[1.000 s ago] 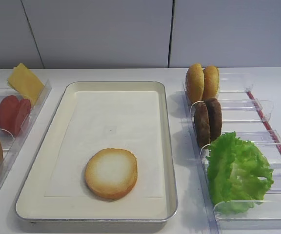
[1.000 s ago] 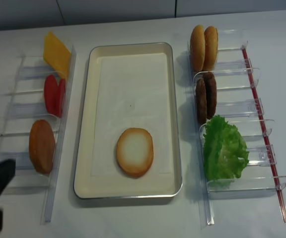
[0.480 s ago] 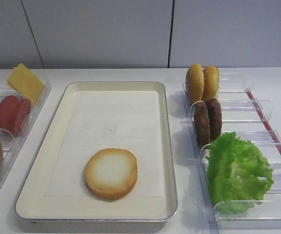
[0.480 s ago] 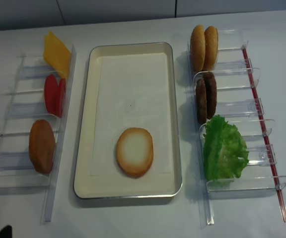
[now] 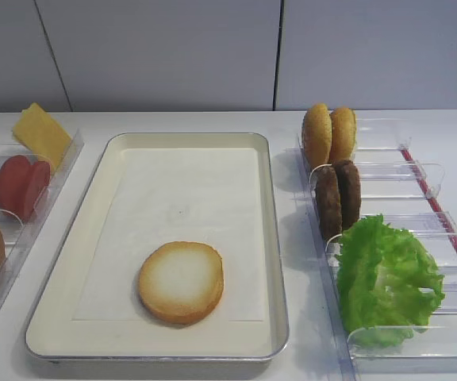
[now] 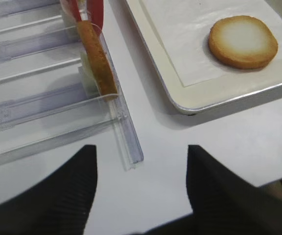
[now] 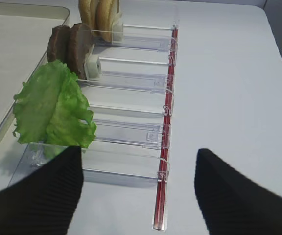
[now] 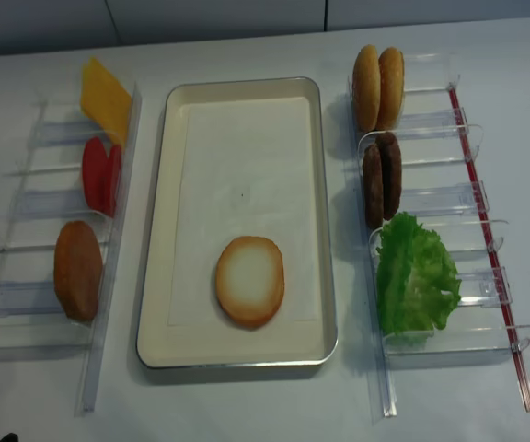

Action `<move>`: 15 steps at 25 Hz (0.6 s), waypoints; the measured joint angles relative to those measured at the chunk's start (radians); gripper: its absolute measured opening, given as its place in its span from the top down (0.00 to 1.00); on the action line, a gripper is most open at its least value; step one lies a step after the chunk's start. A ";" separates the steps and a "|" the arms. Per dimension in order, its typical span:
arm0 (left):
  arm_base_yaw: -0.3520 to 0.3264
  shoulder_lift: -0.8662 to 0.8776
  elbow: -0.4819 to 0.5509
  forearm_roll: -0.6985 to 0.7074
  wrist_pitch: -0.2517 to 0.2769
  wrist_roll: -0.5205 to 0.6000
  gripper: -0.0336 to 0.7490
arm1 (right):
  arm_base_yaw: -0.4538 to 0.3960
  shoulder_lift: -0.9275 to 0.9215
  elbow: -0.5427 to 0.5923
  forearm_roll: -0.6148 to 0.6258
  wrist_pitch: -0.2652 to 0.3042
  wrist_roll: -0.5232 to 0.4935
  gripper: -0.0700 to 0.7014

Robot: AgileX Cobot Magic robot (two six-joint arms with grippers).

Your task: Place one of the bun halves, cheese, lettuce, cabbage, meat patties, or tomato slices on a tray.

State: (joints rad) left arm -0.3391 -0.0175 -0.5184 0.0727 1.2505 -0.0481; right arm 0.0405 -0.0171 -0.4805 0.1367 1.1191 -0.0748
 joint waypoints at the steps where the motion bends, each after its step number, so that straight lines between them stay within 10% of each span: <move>1: 0.000 0.000 0.011 -0.009 -0.027 0.000 0.44 | 0.000 0.000 0.000 0.000 0.000 0.000 0.23; 15: 0.000 0.000 0.030 0.011 -0.062 0.000 0.44 | 0.000 0.000 0.002 0.000 0.000 0.000 0.23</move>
State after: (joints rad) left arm -0.3391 -0.0175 -0.4887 0.0834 1.1883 -0.0481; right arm 0.0405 -0.0171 -0.4788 0.1367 1.1191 -0.0748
